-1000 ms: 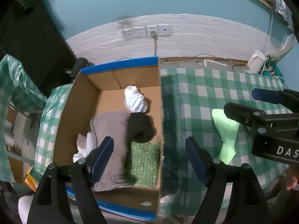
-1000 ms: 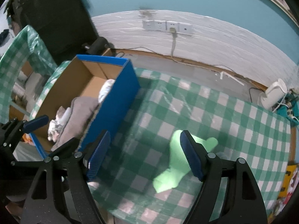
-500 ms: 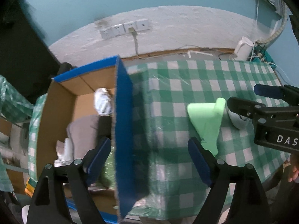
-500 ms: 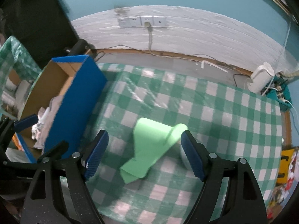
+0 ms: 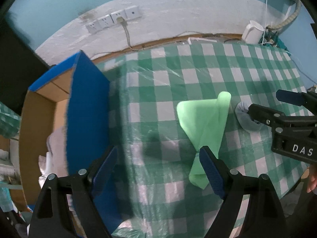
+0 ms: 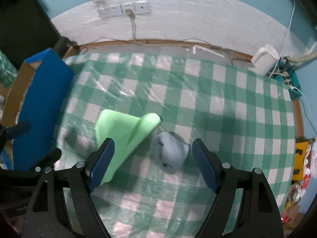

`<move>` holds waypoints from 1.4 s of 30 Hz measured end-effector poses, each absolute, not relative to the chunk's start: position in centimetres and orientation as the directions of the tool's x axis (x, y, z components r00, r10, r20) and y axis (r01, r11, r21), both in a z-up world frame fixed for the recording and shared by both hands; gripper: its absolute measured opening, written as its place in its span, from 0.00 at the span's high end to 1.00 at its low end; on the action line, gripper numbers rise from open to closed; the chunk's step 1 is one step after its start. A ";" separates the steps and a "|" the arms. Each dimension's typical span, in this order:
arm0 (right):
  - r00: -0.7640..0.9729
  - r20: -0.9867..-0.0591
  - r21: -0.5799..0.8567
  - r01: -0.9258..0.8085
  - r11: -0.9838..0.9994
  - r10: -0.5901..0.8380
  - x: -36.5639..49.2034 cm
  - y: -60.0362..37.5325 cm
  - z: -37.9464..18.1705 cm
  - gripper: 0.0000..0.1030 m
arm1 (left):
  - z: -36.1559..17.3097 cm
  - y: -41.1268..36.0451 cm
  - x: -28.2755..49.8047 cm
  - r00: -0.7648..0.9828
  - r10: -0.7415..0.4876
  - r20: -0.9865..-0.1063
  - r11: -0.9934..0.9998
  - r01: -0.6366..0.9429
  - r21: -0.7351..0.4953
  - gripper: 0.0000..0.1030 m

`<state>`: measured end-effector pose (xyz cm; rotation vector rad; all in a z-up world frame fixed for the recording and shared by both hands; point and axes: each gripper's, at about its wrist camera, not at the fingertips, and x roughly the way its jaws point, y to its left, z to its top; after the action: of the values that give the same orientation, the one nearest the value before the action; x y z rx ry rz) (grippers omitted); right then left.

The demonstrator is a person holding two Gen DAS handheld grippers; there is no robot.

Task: Organize soft objects
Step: 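Move both tools back over the grey-blue sock and green sheet, then grasp the grey-blue sock with the right tool while the left grasps the green sheet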

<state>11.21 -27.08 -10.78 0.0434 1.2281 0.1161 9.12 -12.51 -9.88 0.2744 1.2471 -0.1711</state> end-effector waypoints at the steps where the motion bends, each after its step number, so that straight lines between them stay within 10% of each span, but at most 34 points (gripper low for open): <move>1: 0.322 -0.941 0.092 -0.063 0.994 0.107 11.3 -27.4 -11.4 0.22 | -10.4 -12.9 9.3 0.301 0.019 -0.954 0.953 0.283 0.108 0.17; 21: 0.233 -0.969 0.062 -0.068 0.996 0.076 12.1 -29.1 -18.1 0.23 | -15.2 -15.7 11.1 0.206 0.032 -0.978 0.937 0.335 0.101 0.17; 28: 0.223 -0.972 0.062 -0.087 0.994 0.080 11.8 -29.6 -18.1 0.71 | -15.4 -16.7 11.1 0.203 0.024 -0.979 0.929 0.357 0.097 0.16; 42: 0.259 -0.957 0.126 -0.040 0.991 0.132 10.2 -33.1 -16.1 0.72 | -16.2 -20.8 11.6 0.186 0.018 -0.982 0.910 0.405 0.093 0.15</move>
<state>10.22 -33.11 -16.11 0.0812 1.3045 0.1170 11.60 -20.78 -16.23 0.3689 1.3653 -0.2814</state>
